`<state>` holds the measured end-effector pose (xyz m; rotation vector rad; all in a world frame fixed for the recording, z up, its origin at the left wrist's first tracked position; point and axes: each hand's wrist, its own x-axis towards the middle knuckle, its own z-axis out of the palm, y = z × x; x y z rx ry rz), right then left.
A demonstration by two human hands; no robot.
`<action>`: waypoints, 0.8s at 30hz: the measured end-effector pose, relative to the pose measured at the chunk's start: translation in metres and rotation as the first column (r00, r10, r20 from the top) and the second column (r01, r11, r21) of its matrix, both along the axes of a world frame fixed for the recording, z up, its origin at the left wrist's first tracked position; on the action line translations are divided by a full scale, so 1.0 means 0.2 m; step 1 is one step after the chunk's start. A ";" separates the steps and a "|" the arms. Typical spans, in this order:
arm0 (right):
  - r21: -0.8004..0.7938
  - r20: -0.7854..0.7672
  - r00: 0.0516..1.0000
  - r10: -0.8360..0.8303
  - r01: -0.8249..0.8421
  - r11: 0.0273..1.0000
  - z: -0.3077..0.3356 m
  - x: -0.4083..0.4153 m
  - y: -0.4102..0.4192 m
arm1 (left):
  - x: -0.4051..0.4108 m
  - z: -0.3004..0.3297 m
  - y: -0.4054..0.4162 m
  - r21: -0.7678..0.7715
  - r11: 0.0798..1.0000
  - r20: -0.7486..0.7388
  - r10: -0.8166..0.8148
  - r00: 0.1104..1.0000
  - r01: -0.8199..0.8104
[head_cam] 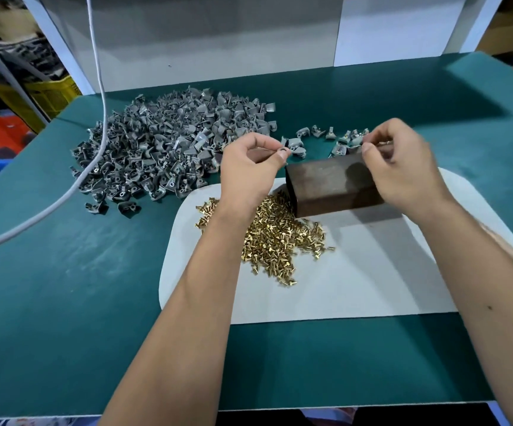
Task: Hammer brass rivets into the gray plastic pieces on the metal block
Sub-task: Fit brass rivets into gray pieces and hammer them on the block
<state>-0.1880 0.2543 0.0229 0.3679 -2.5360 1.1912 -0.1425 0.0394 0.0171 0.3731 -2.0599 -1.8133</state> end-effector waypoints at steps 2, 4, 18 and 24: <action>0.006 0.007 1.000 0.005 -0.005 1.000 -0.01 0.00 0.00 | 0.00 0.00 0.01 0.023 1.000 0.001 -0.020 1.000 0.020; 0.002 0.005 1.000 0.007 -0.007 1.000 -0.01 0.00 0.00 | 0.01 0.00 0.01 0.054 0.998 -0.003 -0.030 1.000 0.031; 0.021 -0.082 0.997 -0.005 0.007 1.000 0.00 0.08 0.01 | 0.01 0.01 -0.01 0.009 0.999 0.008 -0.037 0.999 0.037; -0.095 -0.264 0.964 -0.021 -0.004 0.995 0.02 0.11 -0.03 | 0.02 0.00 0.00 0.047 0.998 -0.123 -0.033 0.992 0.039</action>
